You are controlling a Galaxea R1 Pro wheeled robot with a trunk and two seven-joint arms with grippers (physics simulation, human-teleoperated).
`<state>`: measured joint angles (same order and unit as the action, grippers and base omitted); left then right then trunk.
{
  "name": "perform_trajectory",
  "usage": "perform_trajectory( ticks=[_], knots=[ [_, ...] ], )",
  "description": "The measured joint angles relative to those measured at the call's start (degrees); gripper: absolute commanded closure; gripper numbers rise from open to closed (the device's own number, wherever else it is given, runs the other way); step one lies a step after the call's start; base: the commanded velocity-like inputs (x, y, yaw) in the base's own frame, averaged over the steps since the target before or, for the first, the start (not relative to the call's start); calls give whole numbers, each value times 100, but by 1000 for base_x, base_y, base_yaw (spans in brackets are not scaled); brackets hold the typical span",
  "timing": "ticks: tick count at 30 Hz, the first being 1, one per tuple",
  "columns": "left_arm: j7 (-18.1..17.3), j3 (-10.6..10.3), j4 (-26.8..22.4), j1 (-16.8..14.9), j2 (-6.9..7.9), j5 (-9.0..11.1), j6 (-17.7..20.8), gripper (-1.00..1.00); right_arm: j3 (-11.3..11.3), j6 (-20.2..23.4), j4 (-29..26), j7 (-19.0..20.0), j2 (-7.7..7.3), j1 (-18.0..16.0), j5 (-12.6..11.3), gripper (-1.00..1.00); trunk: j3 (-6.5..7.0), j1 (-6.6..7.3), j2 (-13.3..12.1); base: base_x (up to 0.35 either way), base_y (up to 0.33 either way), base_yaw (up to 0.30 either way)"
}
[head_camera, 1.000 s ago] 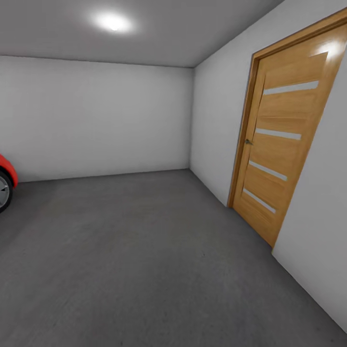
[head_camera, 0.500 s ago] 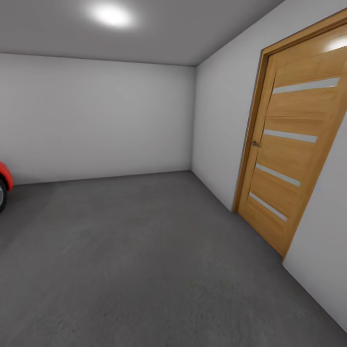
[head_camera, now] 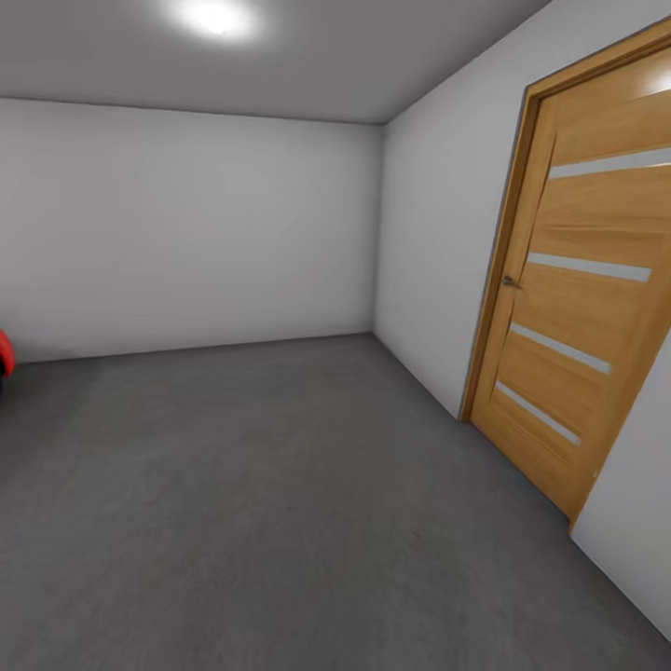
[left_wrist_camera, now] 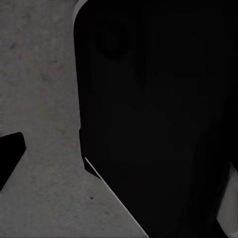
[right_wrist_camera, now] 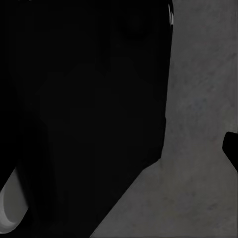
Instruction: Move the two storage containers from the living room to the garage. In the garage, place one container on the floor and stack the other container on top of it (either order is fine).
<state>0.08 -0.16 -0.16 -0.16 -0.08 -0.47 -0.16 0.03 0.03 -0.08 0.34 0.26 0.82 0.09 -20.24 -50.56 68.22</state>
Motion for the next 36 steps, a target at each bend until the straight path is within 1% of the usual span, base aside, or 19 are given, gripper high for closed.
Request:
perform_trajectory(
  ticks=[36],
  knots=[
    [0, 7, 0, 0, 0, 8, 0, -100, 17, -11, 0, 1, 0, 2, 31, -100, 0, 0, 0, 333, 79, 0]
  ],
)
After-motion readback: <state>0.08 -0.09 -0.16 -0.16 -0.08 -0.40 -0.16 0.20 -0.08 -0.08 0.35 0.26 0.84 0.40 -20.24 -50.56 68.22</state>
